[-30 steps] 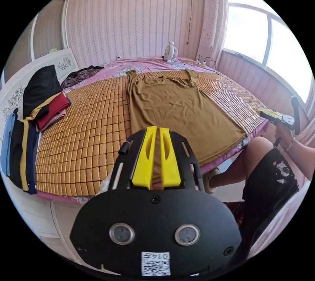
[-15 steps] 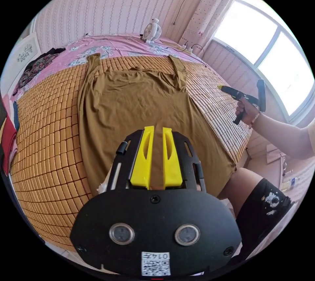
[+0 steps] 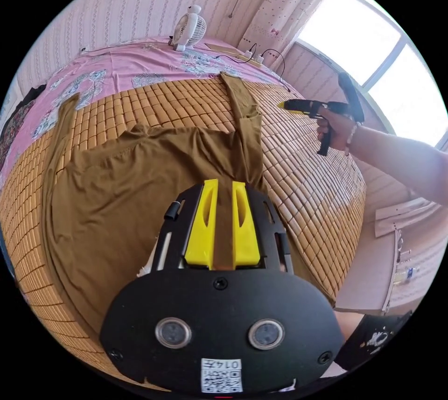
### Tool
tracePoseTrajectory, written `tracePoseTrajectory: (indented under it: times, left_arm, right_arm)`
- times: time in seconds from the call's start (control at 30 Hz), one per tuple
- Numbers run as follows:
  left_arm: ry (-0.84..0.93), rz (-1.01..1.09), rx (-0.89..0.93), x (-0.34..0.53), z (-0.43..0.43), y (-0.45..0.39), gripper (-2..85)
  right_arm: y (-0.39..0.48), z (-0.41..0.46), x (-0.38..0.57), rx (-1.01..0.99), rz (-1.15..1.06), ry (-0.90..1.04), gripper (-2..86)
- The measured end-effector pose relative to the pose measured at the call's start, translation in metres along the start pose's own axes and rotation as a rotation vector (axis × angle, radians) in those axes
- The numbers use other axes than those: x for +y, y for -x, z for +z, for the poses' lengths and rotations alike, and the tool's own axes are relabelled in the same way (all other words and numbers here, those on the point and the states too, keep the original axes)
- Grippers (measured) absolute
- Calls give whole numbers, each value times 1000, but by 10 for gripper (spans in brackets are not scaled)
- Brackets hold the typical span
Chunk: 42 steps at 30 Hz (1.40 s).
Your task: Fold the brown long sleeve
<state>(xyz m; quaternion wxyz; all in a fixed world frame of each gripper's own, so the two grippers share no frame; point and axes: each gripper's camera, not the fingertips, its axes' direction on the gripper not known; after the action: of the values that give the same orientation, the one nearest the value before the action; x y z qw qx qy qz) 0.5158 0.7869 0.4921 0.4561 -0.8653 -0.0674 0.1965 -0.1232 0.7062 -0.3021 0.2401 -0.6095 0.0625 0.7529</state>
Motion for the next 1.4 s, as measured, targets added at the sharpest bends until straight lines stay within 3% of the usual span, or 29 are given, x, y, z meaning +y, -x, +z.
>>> tracePoseTrajectory:
  times: [0.2, 0.4, 0.6, 0.67, 0.83, 1.03, 1.17, 1.3, 1.4]
  left_arm:
    - [53, 14, -64, -57, 38, 7, 54]
    - [48, 80, -81, -76, 27, 2, 51]
    - [59, 68, -42, -98, 12, 10, 52]
    - [76, 87, -41, -108, 7, 9, 52]
    - [124, 98, -6, -130, -4, 10, 52]
    - [139, 126, -7, -149, -21, 3, 51]
    - [88, 119, -18, -166, -41, -7, 51]
    - [46, 153, -13, -188, -42, -24, 50]
    - [118, 235, -52, -208, -20, -45, 50]
  right_arm:
    - [6, 54, -61, 16, -50, -3, 88]
    - [8, 58, -73, 61, -156, 114, 3]
    - [-7, -88, 7, -79, -117, -22, 0]
    - [-2, -158, 53, -38, -87, -6, 1]
    - [-21, -232, 90, 22, 76, -70, 5]
    - [-74, -213, 107, 129, 259, -94, 46]
    - [-83, -179, 146, 234, 304, 119, 87]
    - [-73, -154, 174, 221, 313, 201, 93]
    - [-61, -127, 174, 286, 259, 261, 78]
